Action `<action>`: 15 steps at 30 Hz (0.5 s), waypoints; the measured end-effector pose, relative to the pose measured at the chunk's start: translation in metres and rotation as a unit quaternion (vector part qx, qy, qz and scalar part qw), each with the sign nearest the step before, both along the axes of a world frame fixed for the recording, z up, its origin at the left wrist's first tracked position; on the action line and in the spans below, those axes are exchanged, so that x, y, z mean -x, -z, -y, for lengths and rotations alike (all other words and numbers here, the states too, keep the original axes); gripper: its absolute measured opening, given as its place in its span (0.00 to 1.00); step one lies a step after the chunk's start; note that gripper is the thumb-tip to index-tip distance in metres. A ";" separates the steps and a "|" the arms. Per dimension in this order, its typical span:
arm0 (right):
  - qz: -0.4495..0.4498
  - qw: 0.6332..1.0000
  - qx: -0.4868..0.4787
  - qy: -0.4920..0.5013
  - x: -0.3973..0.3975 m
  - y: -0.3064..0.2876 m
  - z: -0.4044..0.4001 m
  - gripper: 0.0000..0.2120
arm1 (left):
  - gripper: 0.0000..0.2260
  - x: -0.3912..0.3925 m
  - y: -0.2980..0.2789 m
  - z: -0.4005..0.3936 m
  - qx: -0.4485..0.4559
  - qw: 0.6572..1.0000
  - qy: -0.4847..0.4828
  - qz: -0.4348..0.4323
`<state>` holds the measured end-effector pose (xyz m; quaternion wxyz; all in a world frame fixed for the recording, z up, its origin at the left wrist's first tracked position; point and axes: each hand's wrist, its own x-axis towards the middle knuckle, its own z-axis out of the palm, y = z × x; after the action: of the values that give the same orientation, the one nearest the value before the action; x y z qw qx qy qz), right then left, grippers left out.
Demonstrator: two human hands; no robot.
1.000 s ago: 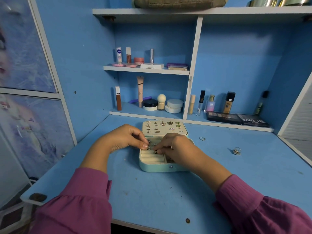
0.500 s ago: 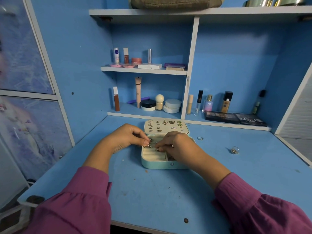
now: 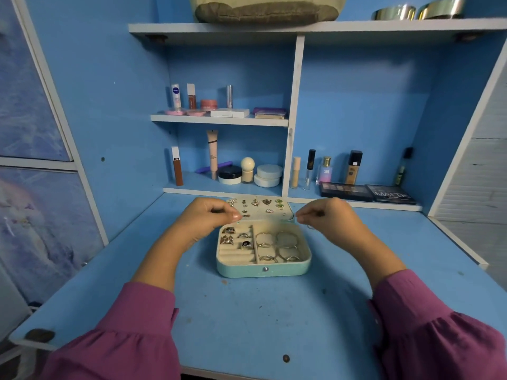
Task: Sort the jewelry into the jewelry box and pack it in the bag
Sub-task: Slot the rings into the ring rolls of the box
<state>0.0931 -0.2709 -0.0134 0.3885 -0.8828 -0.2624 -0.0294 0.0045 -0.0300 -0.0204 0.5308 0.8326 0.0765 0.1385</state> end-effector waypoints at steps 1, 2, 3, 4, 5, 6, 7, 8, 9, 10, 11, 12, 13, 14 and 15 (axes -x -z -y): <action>0.000 1.000 0.007 0.023 -0.006 -0.002 0.010 0.04 | 0.02 -0.004 -0.001 0.008 -0.009 1.000 -0.004 0.015; 0.000 0.999 0.019 0.043 -0.011 -0.003 0.019 0.03 | 0.01 -0.009 -0.002 0.018 -0.025 0.999 -0.003 0.027; -0.001 0.998 0.032 0.060 -0.017 -0.003 0.029 0.03 | 0.02 -0.014 -0.003 0.030 -0.045 0.998 0.002 0.036; -0.004 0.996 0.045 0.076 -0.022 -0.004 0.038 0.02 | 0.02 -0.020 -0.004 0.042 -0.066 0.997 0.008 0.040; -0.012 0.994 0.059 0.092 -0.026 -0.004 0.047 0.02 | 0.03 -0.025 -0.004 0.055 -0.083 0.996 0.015 0.039; -0.022 0.991 0.073 0.107 -0.030 -0.005 0.056 0.02 | 0.03 -0.031 -0.004 0.067 -0.096 0.995 0.022 0.035; -0.035 0.988 0.090 0.122 -0.033 -0.005 0.063 0.03 | 0.04 -0.038 -0.003 0.079 -0.109 0.993 0.029 0.030; -0.052 0.984 0.108 0.135 -0.035 -0.006 0.069 0.06 | 0.04 -0.044 -0.003 0.089 -0.130 0.991 0.034 0.024; -0.072 0.979 0.128 0.143 -0.037 -0.006 0.075 0.08 | 0.05 -0.051 -0.003 0.098 -0.154 0.987 0.035 0.015; -0.092 0.973 0.152 0.145 -0.037 -0.008 0.080 0.11 | 0.06 -0.058 -0.002 0.106 -0.179 0.983 0.032 0.003; -0.112 0.968 0.177 0.142 -0.036 -0.009 0.083 0.12 | 0.07 -0.066 0.000 0.112 -0.204 0.979 0.025 -0.011; -0.128 0.963 0.192 0.135 -0.035 -0.009 0.085 0.12 | 0.07 -0.074 0.002 0.118 -0.233 0.972 0.017 -0.024; -0.141 0.962 0.197 0.128 -0.035 -0.008 0.086 0.11 | 0.07 -0.080 0.003 0.124 -0.262 0.964 0.007 -0.038; -0.149 0.962 0.193 0.121 -0.034 -0.008 0.087 0.09 | 0.07 -0.086 0.004 0.129 -0.291 0.956 -0.005 -0.050; -0.152 0.964 0.187 0.116 -0.034 -0.006 0.086 0.07 | 0.06 -0.091 0.005 0.133 -0.318 0.946 -0.013 -0.062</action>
<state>0.1274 -0.3572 -0.0071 0.2459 -0.9582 -0.0970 0.1095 0.0956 -0.1628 -0.0255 0.2305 0.9641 0.0714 0.1108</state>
